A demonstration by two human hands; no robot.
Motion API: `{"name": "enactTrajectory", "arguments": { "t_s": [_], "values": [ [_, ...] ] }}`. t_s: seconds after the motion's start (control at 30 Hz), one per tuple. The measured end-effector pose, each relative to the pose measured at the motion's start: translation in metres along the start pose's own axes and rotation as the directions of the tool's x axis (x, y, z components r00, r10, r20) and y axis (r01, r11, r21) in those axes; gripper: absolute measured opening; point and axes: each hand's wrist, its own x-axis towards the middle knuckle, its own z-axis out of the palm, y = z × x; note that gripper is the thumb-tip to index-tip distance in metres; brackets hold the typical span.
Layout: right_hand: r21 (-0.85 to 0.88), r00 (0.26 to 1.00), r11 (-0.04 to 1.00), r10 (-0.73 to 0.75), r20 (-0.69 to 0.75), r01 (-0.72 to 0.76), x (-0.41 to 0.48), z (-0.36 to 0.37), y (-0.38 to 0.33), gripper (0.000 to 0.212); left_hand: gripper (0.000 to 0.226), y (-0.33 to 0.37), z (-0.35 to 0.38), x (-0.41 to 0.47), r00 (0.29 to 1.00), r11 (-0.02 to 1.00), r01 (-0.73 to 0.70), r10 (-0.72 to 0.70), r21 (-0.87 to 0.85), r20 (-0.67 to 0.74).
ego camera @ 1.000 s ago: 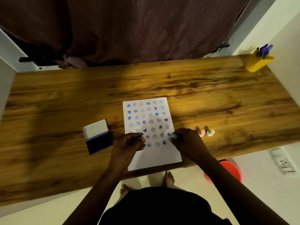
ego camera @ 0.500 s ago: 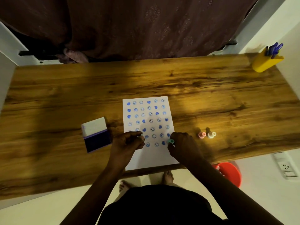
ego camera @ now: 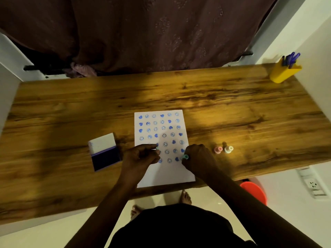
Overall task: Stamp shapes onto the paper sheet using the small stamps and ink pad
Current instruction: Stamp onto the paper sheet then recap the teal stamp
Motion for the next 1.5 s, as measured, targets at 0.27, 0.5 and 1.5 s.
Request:
{"name": "enactTrajectory", "arguments": {
  "t_s": [0.27, 0.5, 1.5],
  "values": [
    [0.332, 0.988, 0.938, 0.133, -0.082, -0.099, -0.010, -0.040, 0.015, 0.024, 0.033, 0.009, 0.019, -0.007, 0.994, 0.996, -0.081, 0.079, 0.030, 0.080],
    [0.896, 1.000, 0.444, 0.021, -0.001, -0.008, -0.049, -0.079, 0.023, 0.013, 0.040, 0.020, 0.050, -0.016, 0.964, 0.994, -0.107, 0.108, -0.018, 0.245],
    [0.918, 0.989, 0.385, -0.142, -0.041, 0.094, -0.092, -0.060, 0.090, 0.024, 0.029, 0.011, 0.114, -0.024, 0.864, 0.968, -0.228, 0.153, 0.103, 0.479]
  ]
}}
